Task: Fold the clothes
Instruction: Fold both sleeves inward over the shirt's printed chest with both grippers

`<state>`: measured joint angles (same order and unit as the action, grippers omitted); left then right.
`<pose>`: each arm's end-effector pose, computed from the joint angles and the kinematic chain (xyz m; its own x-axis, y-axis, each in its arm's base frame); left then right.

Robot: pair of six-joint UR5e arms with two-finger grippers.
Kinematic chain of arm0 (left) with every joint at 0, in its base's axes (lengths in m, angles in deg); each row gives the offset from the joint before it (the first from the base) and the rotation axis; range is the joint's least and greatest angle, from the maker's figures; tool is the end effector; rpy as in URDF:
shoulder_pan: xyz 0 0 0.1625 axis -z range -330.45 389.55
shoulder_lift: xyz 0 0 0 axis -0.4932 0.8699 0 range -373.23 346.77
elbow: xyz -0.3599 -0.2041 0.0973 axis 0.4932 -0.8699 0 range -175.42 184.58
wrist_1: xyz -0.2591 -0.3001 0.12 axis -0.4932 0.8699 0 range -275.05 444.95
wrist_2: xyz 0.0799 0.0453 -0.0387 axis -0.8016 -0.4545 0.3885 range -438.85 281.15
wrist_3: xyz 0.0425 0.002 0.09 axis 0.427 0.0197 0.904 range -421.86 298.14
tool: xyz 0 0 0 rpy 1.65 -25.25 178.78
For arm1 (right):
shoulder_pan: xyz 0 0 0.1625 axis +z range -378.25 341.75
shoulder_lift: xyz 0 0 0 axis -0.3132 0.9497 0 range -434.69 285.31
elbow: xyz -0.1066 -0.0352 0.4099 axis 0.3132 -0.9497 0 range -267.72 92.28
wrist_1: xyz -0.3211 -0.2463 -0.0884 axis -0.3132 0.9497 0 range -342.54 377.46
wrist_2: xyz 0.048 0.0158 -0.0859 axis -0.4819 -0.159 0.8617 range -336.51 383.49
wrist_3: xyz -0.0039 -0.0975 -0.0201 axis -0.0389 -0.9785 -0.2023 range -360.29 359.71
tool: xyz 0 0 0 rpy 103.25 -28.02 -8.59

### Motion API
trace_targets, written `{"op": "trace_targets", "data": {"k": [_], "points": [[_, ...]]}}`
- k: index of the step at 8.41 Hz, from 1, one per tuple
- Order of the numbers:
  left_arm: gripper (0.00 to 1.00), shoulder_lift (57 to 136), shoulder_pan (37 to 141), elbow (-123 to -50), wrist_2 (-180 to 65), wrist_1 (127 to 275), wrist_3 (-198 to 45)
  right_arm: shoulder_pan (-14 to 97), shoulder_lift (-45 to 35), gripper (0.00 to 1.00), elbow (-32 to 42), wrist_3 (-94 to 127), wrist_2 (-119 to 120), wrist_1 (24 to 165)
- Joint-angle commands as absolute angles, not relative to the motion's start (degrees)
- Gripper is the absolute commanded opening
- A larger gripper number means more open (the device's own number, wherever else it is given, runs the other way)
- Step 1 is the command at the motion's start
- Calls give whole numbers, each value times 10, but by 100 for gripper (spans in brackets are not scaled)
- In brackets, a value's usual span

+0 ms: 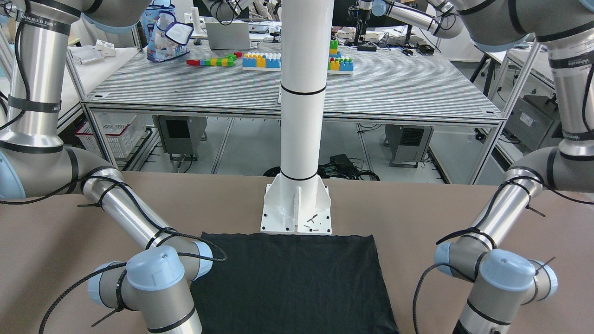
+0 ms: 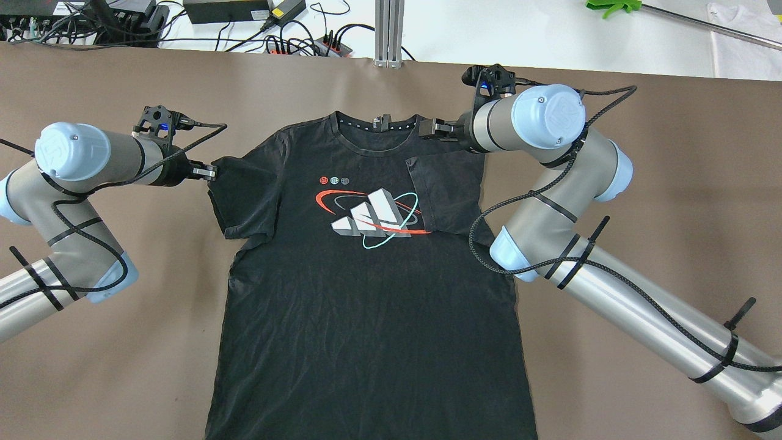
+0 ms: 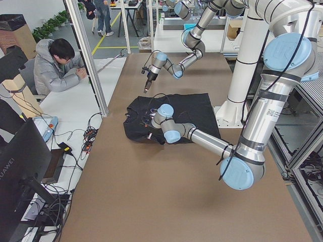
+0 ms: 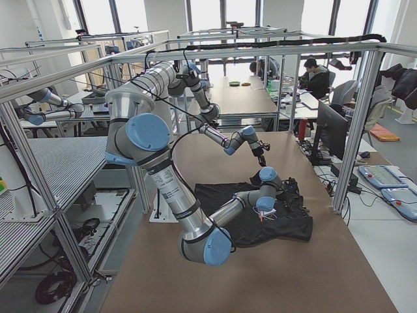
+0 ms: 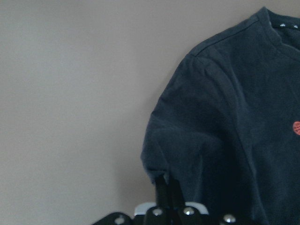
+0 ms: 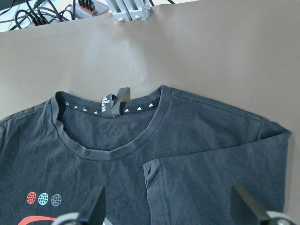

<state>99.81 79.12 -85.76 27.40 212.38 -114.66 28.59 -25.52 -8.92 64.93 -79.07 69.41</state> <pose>0.3468 -0.5696 0.3575 0.5979 0.1932 -0.7779 0.2647 0.8685 0.4192 -0.4292 -0.6211 0.2350 0.4766 -0.0899 0.8745 -0.4127 0.8555 0.3128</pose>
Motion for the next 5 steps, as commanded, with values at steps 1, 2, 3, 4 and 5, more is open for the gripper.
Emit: {"op": "trace_targets", "data": {"k": [1,2,3,4,5], "points": [[0,1094,757,-906,240,1961,-1225,286,-250,94,-89,648,-791,693],[0,1160,720,-870,184,1916,-1253,286,-248,94,-88,648,-791,693],[0,1225,705,-787,158,1916,-1282,286,-246,94,-88,648,-791,692],[0,1284,696,-694,139,1924,-1294,286,-244,94,-88,648,-791,692],[0,1314,693,-629,111,1961,-1297,286,-242,94,-88,648,-791,692]]}}
